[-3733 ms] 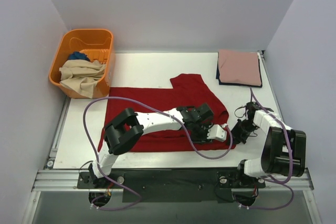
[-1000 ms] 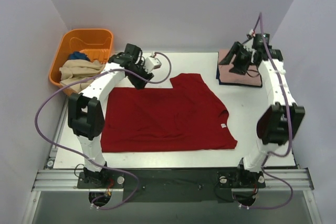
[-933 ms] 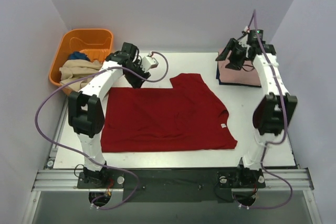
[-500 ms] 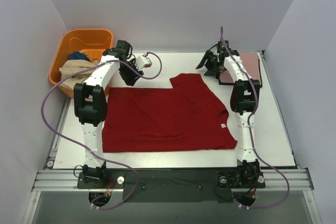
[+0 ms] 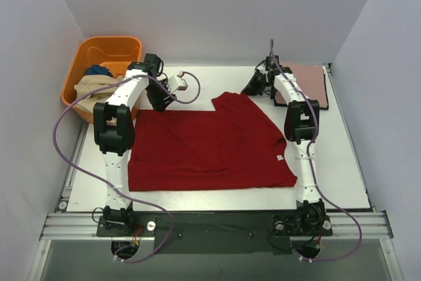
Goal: Fold and stack the t-shirts
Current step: Grap the side of the flattened tshirt furthest away from the robot with both arms, then fold the other side of the tshirt into a rectangle
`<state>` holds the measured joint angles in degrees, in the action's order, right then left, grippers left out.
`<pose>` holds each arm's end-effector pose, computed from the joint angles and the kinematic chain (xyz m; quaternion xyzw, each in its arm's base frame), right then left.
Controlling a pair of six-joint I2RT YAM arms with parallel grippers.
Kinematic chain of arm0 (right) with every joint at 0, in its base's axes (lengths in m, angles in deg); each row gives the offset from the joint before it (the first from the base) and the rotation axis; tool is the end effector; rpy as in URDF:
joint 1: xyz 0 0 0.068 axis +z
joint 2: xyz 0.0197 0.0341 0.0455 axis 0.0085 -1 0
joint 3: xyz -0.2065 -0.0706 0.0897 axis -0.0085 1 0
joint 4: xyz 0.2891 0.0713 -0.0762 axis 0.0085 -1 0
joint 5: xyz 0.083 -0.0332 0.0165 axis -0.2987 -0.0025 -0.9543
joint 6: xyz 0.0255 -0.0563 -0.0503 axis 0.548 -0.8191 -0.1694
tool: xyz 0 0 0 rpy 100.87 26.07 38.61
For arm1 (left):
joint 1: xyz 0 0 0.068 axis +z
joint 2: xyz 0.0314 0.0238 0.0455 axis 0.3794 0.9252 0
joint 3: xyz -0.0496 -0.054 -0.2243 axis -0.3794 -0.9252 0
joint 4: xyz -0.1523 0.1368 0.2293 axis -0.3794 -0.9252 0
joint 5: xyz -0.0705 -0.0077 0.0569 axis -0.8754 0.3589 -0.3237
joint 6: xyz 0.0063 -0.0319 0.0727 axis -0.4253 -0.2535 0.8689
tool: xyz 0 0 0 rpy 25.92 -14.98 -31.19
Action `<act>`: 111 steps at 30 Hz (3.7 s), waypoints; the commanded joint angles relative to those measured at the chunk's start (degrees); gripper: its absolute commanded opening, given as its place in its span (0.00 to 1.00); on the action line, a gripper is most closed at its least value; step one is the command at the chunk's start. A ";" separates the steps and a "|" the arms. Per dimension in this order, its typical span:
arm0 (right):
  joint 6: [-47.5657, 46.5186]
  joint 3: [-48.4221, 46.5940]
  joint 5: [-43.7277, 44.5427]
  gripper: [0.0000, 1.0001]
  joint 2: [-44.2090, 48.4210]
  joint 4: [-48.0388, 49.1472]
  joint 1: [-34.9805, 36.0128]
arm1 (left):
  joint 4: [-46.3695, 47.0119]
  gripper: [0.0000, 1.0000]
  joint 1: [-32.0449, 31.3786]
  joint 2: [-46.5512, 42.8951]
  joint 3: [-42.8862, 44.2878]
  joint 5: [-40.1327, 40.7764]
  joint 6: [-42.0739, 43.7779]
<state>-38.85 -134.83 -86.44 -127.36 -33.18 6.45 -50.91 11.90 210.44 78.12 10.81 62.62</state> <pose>0.6023 0.1089 0.0950 0.1430 0.8789 0.3755 0.2571 0.4822 -0.1035 0.1465 0.5320 0.8289 -0.0510 0.1655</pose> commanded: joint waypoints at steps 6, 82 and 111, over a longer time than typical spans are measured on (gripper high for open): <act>-2.91 6.53 -4.44 0.00 9.61 1.16 -2.45 | -1.00 0.63 2.22 3.10 5.22 -0.76 8.79; -23.22 71.58 0.48 0.00 62.62 -14.66 -6.06 | 1.47 0.00 -4.37 -27.84 -43.12 14.79 2.29; -19.80 76.68 1.28 0.00 58.60 -16.43 -0.88 | -6.53 0.48 -4.63 -21.25 -33.83 11.21 9.33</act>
<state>-60.94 -59.05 -84.32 -66.01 -52.81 3.77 -53.38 7.95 188.56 37.18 26.94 71.06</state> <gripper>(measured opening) 0.002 0.425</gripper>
